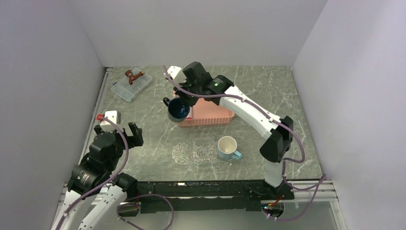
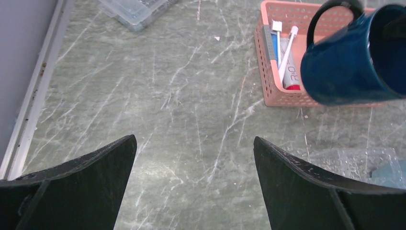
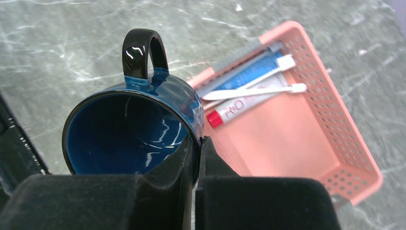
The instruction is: Prepare toiletry sets of a toothbrush and toothpaste on the tray
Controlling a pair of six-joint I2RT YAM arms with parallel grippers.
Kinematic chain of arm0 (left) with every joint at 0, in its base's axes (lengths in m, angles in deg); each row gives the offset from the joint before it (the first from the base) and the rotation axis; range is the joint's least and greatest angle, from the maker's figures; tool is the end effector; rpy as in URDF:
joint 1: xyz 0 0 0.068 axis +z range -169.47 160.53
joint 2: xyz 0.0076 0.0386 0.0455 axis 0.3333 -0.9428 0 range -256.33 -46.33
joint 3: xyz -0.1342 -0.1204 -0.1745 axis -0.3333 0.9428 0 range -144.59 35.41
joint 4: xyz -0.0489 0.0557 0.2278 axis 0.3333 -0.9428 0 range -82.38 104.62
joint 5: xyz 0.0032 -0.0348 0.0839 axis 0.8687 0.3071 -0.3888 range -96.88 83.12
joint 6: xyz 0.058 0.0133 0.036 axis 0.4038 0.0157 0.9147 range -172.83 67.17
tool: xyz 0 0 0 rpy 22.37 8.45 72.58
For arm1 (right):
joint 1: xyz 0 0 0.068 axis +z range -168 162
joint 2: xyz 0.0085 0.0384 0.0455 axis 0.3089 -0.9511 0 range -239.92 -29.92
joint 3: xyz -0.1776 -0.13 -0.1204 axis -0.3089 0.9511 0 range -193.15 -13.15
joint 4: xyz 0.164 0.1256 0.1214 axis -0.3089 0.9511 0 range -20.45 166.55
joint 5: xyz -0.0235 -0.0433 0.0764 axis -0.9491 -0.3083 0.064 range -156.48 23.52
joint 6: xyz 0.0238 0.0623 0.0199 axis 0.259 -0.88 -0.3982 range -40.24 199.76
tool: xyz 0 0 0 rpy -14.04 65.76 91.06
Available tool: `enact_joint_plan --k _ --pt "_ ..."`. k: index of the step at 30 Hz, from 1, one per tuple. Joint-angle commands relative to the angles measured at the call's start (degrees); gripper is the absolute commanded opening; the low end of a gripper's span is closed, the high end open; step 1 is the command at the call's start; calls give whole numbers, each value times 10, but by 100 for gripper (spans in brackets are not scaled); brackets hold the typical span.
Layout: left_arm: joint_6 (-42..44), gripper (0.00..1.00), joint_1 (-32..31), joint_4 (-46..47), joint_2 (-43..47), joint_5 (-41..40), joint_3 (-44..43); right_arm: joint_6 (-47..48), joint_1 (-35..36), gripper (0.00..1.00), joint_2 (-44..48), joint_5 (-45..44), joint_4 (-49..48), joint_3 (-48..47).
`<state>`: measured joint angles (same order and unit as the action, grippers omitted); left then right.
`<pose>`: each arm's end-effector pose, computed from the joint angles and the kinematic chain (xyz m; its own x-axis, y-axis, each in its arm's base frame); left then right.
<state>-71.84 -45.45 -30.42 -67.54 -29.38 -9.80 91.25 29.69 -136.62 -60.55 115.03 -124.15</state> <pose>0.0912 -0.0204 0.3005 -0.3323 -0.1728 -0.9272 -0.0260 0.9844 -0.1741 0.2674 0.3024 0.3354 -0.2774 -0.5988 -0.7513 -0.8603 0.5030 -0.0832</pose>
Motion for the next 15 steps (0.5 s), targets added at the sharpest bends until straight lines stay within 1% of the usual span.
enact_joint_plan --k 1,7,15 --pt "-14 99 0 2 25 -47 -7 31 18 0 -31 66 23 -68" --pt "-19 99 0 1 52 -65 -6 64 51 0 -66 78 65 -78" --pt "-22 99 0 1 74 -77 -4 76 76 0 -79 88 68 -35"
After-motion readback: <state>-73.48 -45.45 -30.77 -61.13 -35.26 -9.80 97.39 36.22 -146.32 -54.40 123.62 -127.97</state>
